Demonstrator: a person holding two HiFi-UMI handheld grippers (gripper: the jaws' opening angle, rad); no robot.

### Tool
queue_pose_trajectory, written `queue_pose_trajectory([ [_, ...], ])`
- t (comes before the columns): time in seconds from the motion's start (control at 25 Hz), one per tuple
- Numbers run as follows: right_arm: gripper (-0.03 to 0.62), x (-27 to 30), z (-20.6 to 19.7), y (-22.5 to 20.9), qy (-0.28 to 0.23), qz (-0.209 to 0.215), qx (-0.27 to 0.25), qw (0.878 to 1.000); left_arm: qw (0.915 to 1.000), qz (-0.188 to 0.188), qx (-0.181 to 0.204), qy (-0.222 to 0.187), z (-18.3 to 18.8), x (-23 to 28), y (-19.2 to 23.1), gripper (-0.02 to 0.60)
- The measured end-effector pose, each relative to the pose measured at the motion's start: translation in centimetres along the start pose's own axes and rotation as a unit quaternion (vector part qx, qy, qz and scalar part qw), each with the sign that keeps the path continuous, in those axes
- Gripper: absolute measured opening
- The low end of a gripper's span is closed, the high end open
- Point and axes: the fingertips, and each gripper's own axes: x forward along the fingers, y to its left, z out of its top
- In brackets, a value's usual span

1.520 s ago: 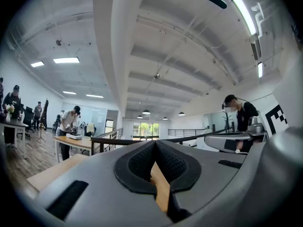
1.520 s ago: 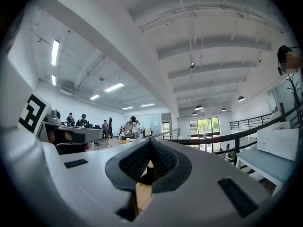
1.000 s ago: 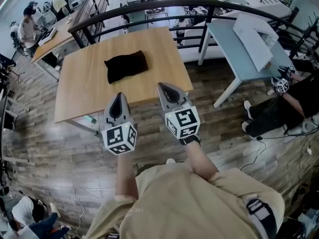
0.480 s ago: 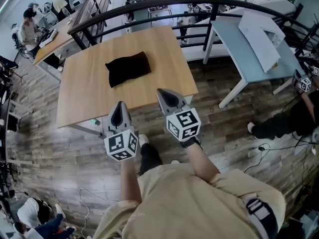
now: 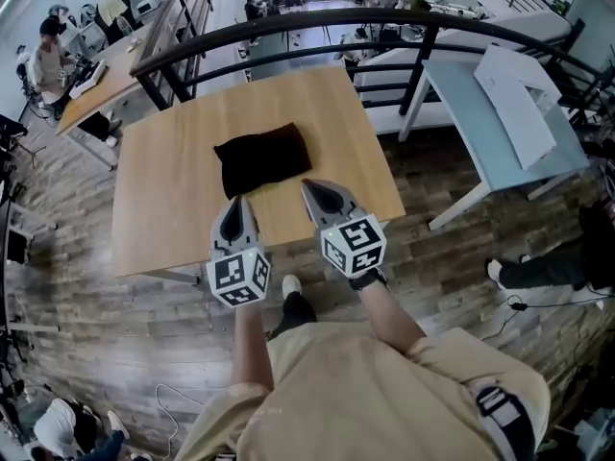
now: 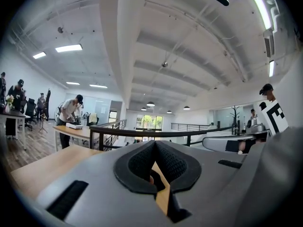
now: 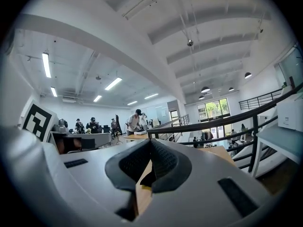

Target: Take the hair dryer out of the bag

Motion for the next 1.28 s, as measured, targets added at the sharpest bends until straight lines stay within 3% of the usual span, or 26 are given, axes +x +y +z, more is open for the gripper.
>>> queue_pose_trajectory([
  [0.32, 0.014, 11.4, 1.7, -1.1, -0.003, -0.013, -0.014, 1.0, 0.9991, -0.042, 0.005, -0.004, 2.1, 9.9, 6.7, 0.011],
  [0.68, 0.012, 19.5, 0.3, -0.9, 0.03, -0.021, -0.03, 0.999, 0.9977, -0.065, -0.004, 0.019, 1.0, 16.6, 13.5, 0.011],
  [1.04, 0.014, 21.8, -5.0, -6.7, 0.079, -0.045, -0.015, 0.996, 0.9915, -0.07, 0.013, 0.109, -6.3, 22.0, 14.8, 0.011],
  [1.28, 0.012, 23.1, -8.8, -11.2, 0.117, -0.048, 0.007, 0.992, 0.9802, -0.067, 0.019, 0.186, -11.3, 25.5, 15.5, 0.012],
])
